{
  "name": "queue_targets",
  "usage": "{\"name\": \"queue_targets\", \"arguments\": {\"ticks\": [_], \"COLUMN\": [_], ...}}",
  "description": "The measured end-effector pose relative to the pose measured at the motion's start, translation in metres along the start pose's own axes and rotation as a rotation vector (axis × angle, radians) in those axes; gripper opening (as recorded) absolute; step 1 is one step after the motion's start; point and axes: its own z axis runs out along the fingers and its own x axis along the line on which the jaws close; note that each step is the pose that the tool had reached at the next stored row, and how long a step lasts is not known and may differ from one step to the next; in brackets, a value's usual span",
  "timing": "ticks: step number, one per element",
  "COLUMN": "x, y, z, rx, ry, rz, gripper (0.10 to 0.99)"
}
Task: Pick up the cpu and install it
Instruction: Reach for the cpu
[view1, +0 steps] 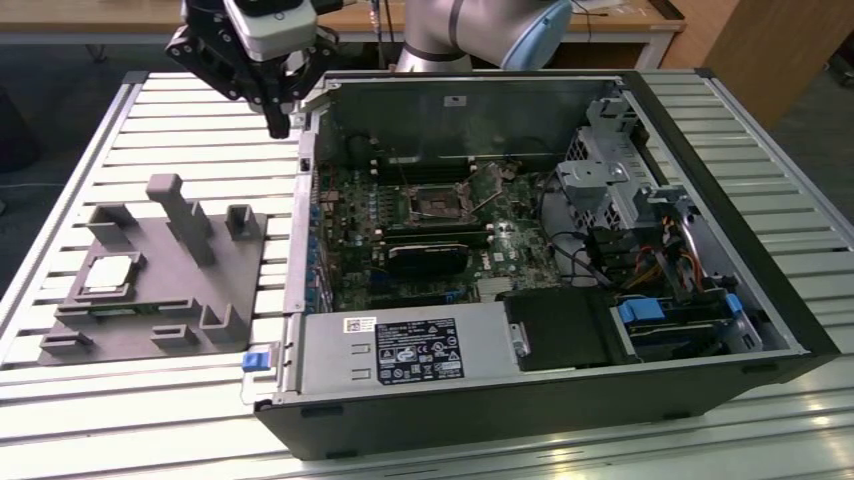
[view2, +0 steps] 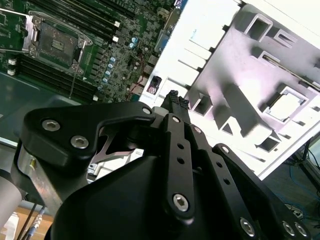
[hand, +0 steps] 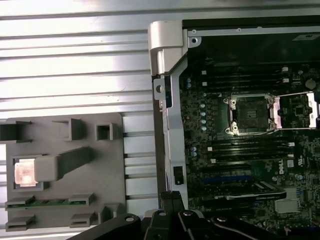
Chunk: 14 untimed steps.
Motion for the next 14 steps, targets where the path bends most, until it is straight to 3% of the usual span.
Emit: {"name": "queue_targets", "arguments": {"ticks": [14], "x": [0.0037], "y": [-0.0003], "z": [0.0005], "rx": [0.000], "ry": [0.0000], "rz": [0.000], "gripper": [0.106]}}
